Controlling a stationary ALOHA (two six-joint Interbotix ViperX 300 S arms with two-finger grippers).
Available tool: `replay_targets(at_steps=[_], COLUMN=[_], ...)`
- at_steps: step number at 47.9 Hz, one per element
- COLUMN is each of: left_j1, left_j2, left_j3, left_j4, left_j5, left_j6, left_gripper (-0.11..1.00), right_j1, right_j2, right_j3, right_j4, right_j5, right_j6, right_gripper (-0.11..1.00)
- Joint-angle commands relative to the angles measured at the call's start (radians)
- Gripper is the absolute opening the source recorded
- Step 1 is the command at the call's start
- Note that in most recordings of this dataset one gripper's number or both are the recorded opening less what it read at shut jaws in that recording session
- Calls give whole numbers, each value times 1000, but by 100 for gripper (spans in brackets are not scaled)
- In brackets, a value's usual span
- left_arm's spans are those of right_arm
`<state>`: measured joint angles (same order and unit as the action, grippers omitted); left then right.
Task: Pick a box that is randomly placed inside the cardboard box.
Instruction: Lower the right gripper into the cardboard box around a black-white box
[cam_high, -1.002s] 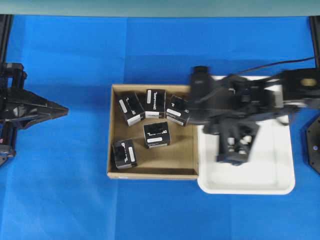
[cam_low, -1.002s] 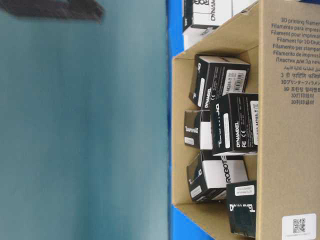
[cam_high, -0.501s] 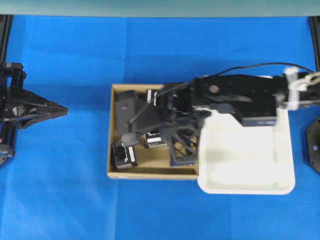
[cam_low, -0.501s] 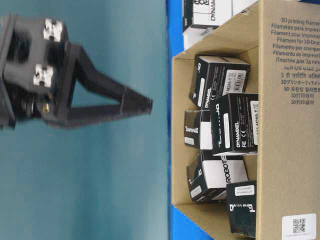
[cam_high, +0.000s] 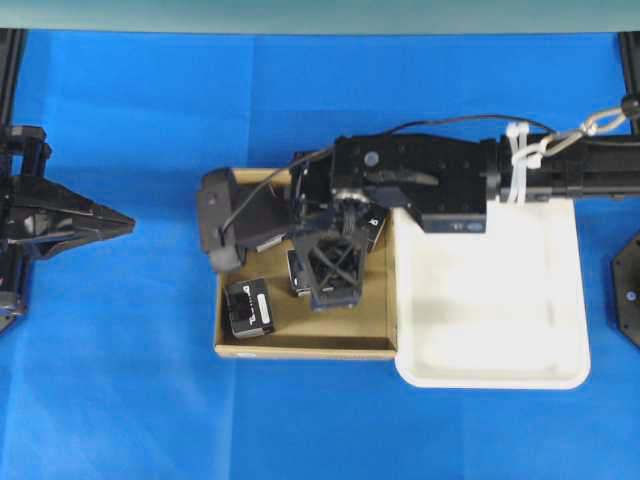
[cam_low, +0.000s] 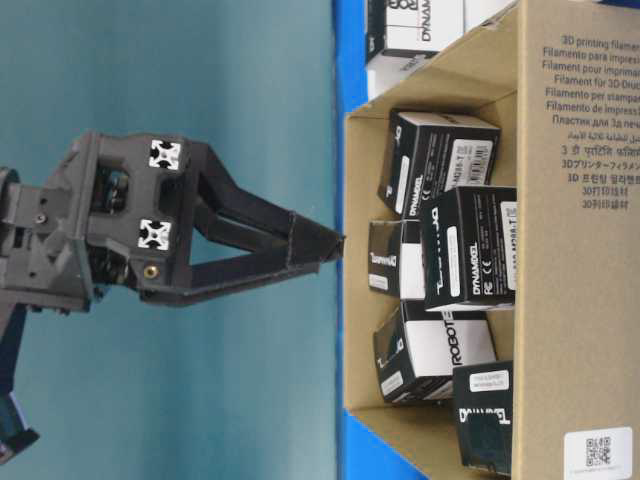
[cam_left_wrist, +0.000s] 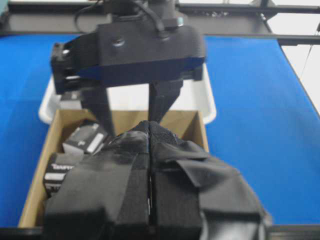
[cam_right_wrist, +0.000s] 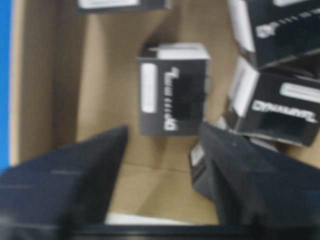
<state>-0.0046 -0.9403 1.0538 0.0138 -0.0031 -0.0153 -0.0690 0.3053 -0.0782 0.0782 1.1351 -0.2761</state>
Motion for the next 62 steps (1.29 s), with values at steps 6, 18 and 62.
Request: replay_targets(at_steps=[6, 18, 62], left_j1=[-2, -8, -11], left_j2=[2, 3, 2], left_j3=[-31, -37, -38], left_j4=[2, 3, 3], left_j5=[-5, -5, -2], left_j6=[0, 0, 0], left_gripper=[-6, -6, -6], right_j1=[6, 9, 25], right_j2=[12, 48, 67], right_j3=[35, 92, 166], right_j4=[3, 3, 5], right_j5=[-61, -140, -282], right_j6=[-81, -95, -78], right_gripper=[100, 100, 58])
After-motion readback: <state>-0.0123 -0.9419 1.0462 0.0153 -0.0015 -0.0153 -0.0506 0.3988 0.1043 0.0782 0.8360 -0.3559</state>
